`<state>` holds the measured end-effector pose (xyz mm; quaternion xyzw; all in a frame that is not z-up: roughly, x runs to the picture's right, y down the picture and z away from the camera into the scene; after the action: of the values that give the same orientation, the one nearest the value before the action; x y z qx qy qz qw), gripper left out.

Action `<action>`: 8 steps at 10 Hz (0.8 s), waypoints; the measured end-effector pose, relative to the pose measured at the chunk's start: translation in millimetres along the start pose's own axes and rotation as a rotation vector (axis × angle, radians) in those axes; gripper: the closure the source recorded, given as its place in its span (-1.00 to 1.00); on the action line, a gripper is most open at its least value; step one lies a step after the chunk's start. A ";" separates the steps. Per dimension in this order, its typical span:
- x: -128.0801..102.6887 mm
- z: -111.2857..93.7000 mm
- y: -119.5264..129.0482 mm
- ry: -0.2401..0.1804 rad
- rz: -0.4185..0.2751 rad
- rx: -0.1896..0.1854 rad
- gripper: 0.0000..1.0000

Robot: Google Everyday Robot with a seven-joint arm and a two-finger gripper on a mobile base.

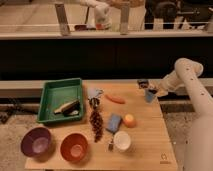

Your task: Place brush in plastic cup

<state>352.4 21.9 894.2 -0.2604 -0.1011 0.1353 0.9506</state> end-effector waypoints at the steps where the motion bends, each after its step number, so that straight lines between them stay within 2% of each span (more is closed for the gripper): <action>1: 0.4 0.7 0.5 0.000 -0.003 -0.003 0.89; 2: 0.1 0.8 0.7 0.000 -0.008 -0.005 0.80; 3: -0.4 1.6 0.7 0.000 -0.013 -0.008 0.57; 6: -0.5 2.9 0.7 0.000 -0.019 -0.012 0.12; 7: -1.0 3.8 0.8 0.001 -0.022 -0.016 -0.24; 8: -1.4 5.3 0.8 0.004 -0.023 -0.019 -0.45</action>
<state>349.5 24.6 898.0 -0.2686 -0.1034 0.1227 0.9498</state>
